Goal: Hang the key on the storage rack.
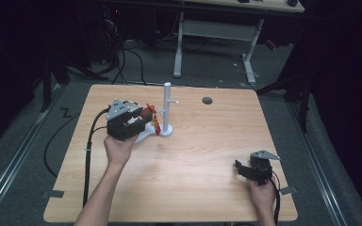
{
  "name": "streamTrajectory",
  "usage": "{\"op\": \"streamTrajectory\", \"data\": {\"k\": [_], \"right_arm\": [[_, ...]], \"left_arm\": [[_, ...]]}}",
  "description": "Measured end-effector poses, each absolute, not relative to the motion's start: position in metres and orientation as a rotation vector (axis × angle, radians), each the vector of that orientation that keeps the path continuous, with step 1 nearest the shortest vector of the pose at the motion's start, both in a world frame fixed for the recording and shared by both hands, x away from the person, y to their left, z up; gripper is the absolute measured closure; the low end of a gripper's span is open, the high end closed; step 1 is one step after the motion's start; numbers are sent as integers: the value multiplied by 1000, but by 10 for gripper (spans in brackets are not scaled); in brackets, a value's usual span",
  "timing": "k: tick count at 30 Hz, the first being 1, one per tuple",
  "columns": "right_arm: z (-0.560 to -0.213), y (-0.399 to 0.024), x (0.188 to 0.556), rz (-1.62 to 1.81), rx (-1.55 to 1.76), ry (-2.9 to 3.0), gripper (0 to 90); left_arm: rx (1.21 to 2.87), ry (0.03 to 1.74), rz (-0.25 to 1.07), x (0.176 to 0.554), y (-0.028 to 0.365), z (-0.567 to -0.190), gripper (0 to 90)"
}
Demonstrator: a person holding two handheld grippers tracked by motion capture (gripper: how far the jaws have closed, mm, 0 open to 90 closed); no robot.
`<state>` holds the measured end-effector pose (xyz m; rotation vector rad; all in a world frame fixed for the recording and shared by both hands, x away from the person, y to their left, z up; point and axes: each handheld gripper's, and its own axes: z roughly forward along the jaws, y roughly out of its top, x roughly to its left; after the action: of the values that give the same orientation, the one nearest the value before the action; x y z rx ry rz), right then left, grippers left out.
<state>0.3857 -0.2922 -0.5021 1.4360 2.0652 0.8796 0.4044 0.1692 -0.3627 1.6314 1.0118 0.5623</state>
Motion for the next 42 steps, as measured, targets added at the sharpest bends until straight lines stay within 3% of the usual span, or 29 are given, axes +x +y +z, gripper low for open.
{"op": "streamTrajectory", "data": {"k": [42], "right_arm": [[-502,-292,386,881,1435,2066,312]], "left_arm": [[1659,1097,555,433,167,-379,560]]}}
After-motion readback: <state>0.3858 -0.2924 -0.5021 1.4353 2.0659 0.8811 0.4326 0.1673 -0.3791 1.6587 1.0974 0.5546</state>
